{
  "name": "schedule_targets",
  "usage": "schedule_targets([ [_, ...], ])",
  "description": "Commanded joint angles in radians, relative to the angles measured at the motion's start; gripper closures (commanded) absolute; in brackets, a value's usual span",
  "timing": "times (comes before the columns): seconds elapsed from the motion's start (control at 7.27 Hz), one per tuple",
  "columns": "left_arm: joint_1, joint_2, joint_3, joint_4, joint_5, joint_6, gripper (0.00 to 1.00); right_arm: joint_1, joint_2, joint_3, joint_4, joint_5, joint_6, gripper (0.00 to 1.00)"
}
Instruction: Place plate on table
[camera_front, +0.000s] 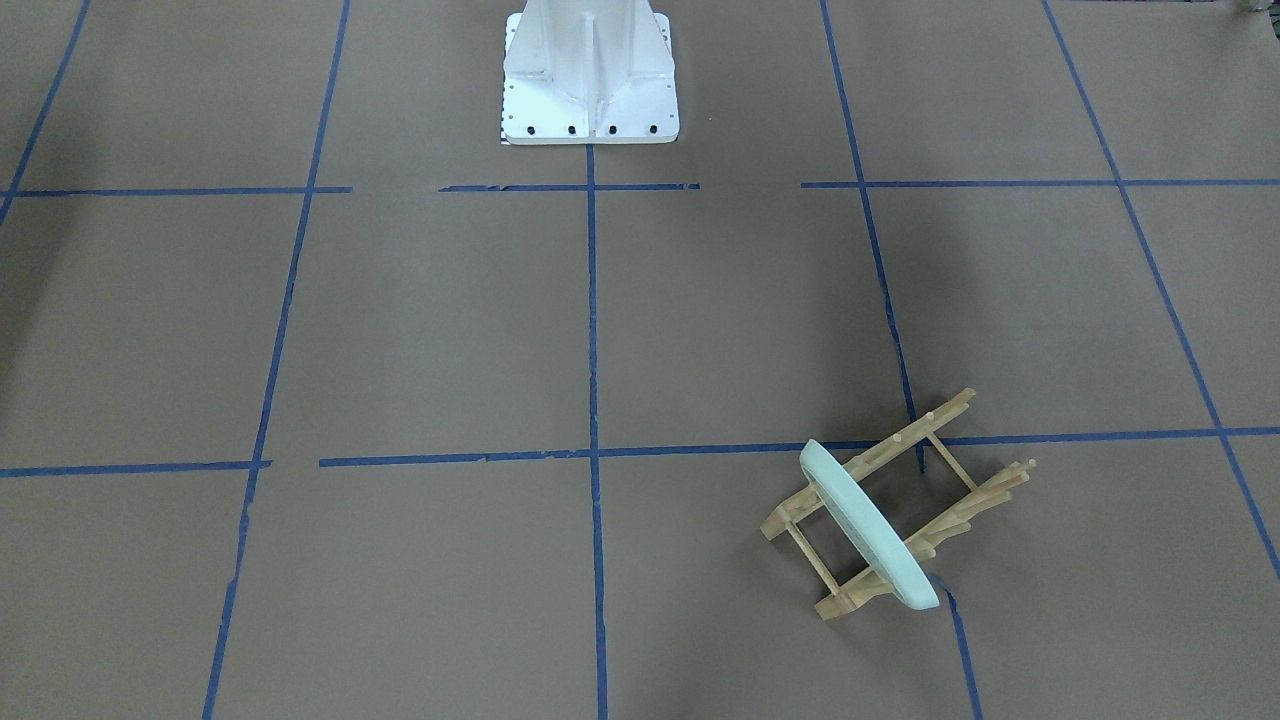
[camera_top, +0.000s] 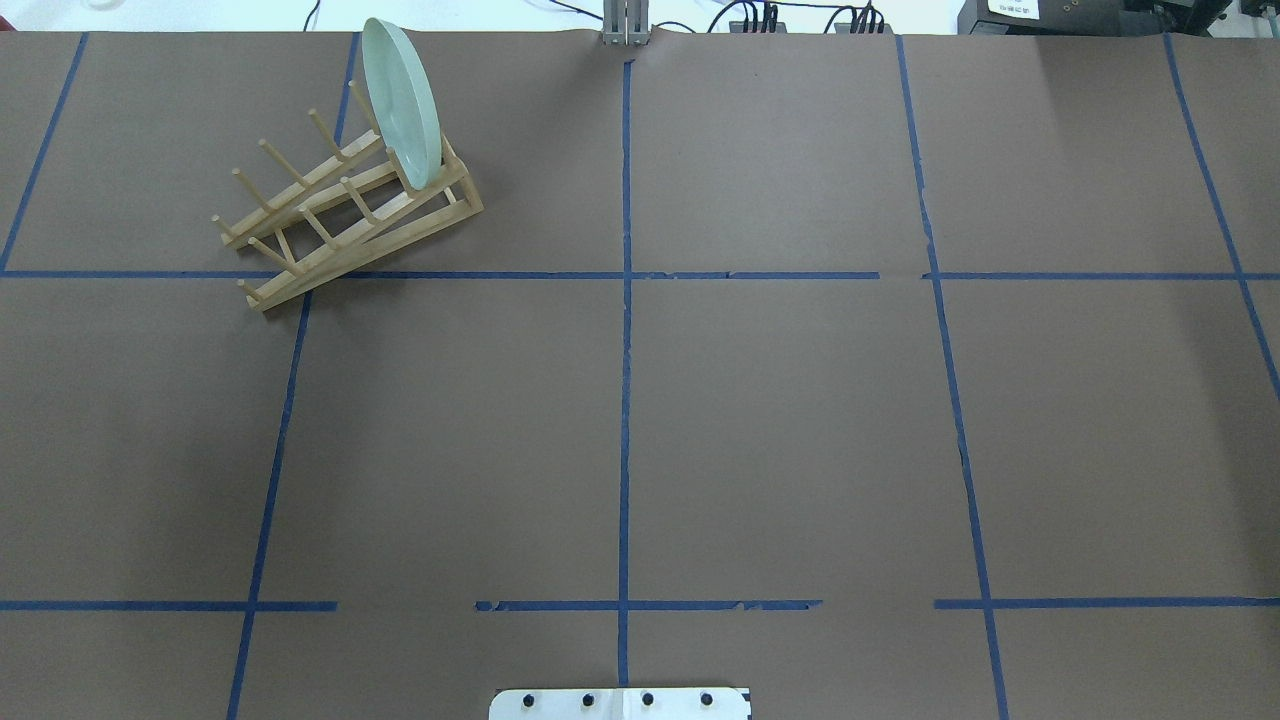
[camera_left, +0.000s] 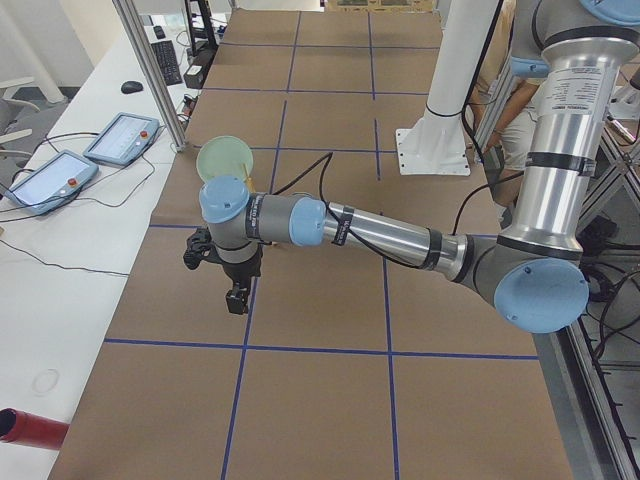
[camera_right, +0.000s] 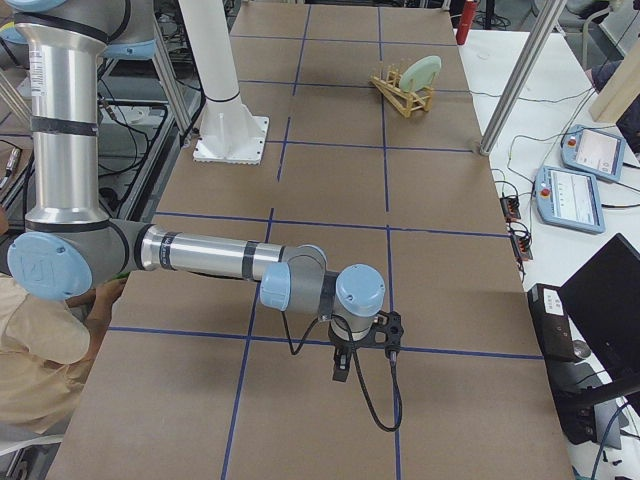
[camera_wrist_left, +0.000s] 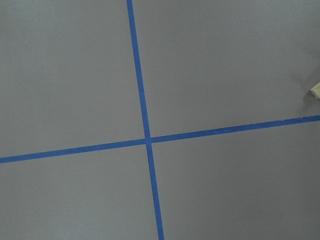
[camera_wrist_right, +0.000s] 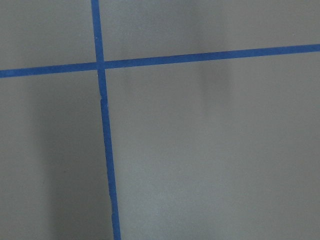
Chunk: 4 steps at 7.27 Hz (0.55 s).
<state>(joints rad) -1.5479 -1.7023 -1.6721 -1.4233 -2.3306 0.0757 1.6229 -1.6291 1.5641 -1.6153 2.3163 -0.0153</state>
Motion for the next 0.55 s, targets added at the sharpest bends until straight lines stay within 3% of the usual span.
schedule_targets([
  [0.0,0.005,0.016,0.008,-0.148,-0.031,-0.038,0.00,0.000,0.000,0.001,0.000,0.000,0.000,0.00],
  [0.28,0.005,0.018,0.017,-0.420,-0.239,-0.399,0.00,0.000,0.000,0.001,0.000,0.000,0.000,0.00],
  [0.41,0.005,0.016,0.015,-0.589,-0.275,-0.658,0.00,0.000,0.000,0.001,0.000,0.000,0.000,0.00],
])
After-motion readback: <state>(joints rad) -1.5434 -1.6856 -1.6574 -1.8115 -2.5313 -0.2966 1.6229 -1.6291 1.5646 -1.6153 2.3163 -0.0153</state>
